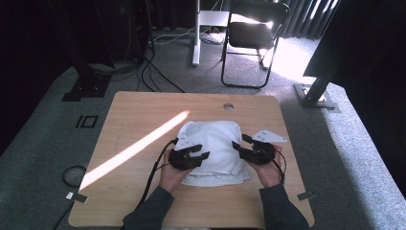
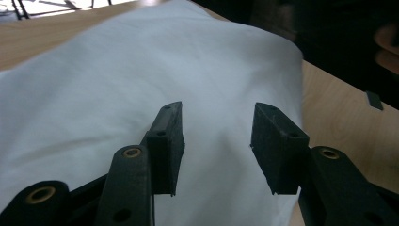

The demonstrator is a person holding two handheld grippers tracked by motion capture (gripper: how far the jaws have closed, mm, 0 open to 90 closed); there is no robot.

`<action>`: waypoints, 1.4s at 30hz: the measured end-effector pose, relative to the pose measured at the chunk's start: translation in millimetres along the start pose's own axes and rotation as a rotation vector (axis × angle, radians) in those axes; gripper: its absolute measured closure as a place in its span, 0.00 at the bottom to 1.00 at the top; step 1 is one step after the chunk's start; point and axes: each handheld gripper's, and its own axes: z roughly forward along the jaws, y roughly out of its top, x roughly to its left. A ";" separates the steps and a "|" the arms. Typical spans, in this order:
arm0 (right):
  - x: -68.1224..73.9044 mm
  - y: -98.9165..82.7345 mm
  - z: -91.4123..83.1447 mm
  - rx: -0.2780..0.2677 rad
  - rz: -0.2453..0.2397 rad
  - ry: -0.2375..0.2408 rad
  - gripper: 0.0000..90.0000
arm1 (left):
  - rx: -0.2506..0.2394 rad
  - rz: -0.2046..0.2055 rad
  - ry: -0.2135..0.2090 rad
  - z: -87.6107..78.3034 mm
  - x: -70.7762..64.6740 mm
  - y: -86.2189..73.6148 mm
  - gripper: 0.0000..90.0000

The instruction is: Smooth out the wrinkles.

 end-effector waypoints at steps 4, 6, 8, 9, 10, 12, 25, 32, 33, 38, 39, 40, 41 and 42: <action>4.3 -2.5 62.9 0.125 -0.094 0.025 0.51 | 0.034 -0.030 0.005 18.9 -4.4 -19.0 0.60; -0.2 -13.9 83.1 0.207 -0.104 0.005 0.51 | 0.034 -0.062 0.002 24.8 -2.7 -30.1 0.60; -3.8 -20.5 91.8 0.241 -0.095 0.011 0.50 | 0.034 -0.069 0.001 26.9 -2.8 -34.8 0.60; -8.0 -26.2 98.6 0.271 -0.074 0.020 0.48 | 0.021 -0.052 0.014 29.4 -5.0 -41.3 0.60; -15.9 -33.0 105.0 0.292 -0.005 0.055 0.46 | 0.020 -0.044 0.023 29.7 -5.8 -42.7 0.60; -20.0 -36.6 107.8 0.292 0.024 0.085 0.46 | 0.020 -0.042 0.025 29.6 -5.2 -43.0 0.60; 16.1 -36.7 149.4 0.210 0.096 0.125 0.47 | 0.002 -0.089 0.085 -8.9 38.8 -58.5 0.61; 35.0 -10.4 163.2 0.244 0.000 0.096 0.43 | -0.018 -0.137 0.089 -21.2 57.1 -61.4 0.61; 34.5 -8.5 157.0 0.232 -0.007 0.098 0.40 | -0.021 -0.135 0.092 -21.5 55.4 -60.9 0.59; 29.2 -15.2 126.3 0.219 -0.041 0.120 0.35 | -0.057 -0.111 0.093 -30.9 36.0 -54.7 0.54; 26.7 -19.4 119.7 0.230 -0.059 0.116 0.35 | -0.057 -0.101 0.091 -31.6 32.5 -54.3 0.53; 24.9 -22.3 116.7 0.237 -0.070 0.108 0.35 | -0.056 -0.084 0.078 -31.7 27.7 -54.6 0.53; 21.7 -26.9 113.0 0.262 -0.079 0.088 0.35 | -0.055 -0.073 0.073 -30.0 24.0 -55.8 0.53; 18.7 -30.5 111.5 0.283 -0.084 0.067 0.34 | -0.039 -0.060 0.071 -27.3 21.0 -57.6 0.53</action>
